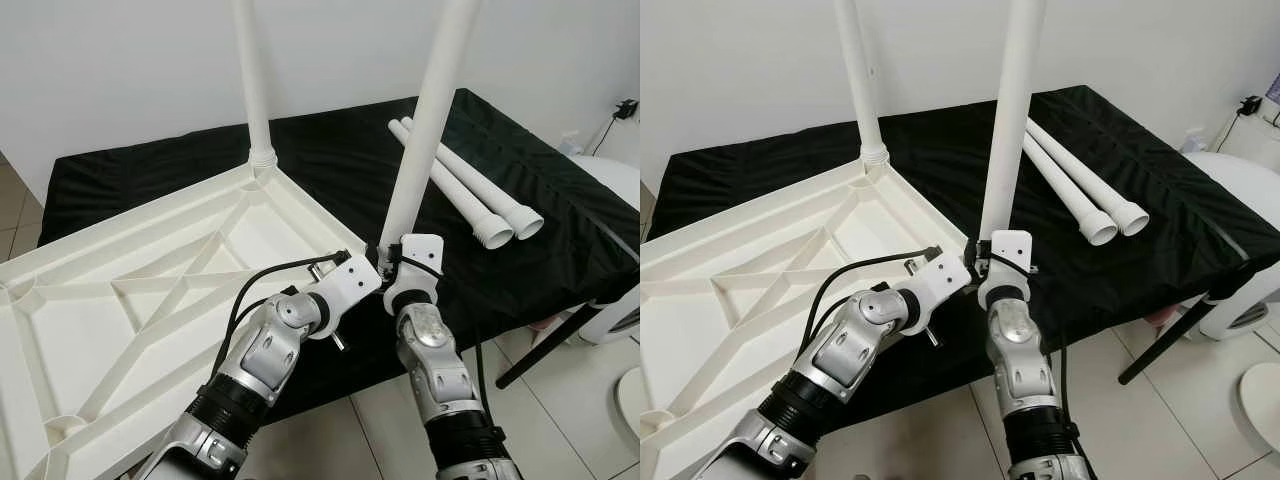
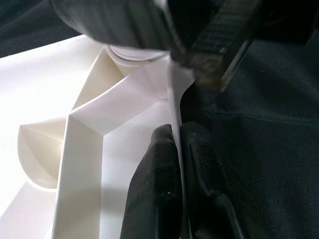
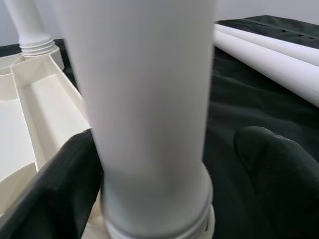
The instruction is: Building children table
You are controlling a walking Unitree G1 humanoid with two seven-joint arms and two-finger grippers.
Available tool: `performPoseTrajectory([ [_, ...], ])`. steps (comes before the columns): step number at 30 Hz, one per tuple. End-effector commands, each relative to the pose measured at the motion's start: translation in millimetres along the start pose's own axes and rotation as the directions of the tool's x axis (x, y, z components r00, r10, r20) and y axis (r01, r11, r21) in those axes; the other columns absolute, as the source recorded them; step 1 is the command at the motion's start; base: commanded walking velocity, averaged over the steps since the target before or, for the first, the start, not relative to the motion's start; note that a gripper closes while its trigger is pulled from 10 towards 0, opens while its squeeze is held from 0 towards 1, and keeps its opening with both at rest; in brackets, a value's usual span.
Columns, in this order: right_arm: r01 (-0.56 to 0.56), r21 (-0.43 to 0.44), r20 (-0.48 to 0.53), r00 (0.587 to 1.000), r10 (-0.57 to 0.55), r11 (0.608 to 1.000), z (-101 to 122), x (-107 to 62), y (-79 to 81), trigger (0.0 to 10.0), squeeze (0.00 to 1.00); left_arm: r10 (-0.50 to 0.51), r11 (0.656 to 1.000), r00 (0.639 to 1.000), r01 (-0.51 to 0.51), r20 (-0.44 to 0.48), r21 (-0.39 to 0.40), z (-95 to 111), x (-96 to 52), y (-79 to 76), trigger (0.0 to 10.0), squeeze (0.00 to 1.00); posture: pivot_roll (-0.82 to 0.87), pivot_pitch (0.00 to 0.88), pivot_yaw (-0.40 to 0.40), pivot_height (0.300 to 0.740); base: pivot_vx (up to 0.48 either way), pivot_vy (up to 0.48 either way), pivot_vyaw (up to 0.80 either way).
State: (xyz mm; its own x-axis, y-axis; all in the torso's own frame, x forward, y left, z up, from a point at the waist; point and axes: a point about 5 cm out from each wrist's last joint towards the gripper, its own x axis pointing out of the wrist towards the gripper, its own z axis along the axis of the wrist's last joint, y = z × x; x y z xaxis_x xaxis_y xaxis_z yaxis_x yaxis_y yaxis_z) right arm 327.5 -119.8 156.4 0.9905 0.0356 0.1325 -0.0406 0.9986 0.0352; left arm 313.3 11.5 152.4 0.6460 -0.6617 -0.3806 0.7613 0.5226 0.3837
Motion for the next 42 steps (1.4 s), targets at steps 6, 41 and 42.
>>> performPoseTrajectory([
  [6, -0.111, 0.014, 0.011, 0.994, 0.111, 0.994, 3, -1.8, -6.8, 10.0, 1.00, 0.091, 0.996, 0.996, -0.090, -0.024, 0.016, -4, 0.4, 1.4, 10.0, 0.00, -0.12, 0.078, 0.037, 0.740, 0.000, 0.000, 0.00],
  [41, -0.700, -0.075, -0.202, 0.708, 0.676, 0.710, -7, 26.1, -54.4, 10.0, 0.00, 0.087, 0.996, 0.996, -0.087, -0.008, 0.028, 0, 1.3, -0.3, 10.0, 0.00, -0.11, 0.046, 0.029, 0.740, 0.000, 0.000, 0.00],
  [42, -0.700, -0.075, -0.202, 0.708, 0.676, 0.710, -7, 26.1, -54.4, 10.0, 0.00, 0.087, 0.996, 0.996, -0.087, -0.008, 0.028, 0, 1.3, -0.3, 10.0, 0.00, -0.11, 0.046, 0.029, 0.740, 0.000, 0.000, 0.00],
])
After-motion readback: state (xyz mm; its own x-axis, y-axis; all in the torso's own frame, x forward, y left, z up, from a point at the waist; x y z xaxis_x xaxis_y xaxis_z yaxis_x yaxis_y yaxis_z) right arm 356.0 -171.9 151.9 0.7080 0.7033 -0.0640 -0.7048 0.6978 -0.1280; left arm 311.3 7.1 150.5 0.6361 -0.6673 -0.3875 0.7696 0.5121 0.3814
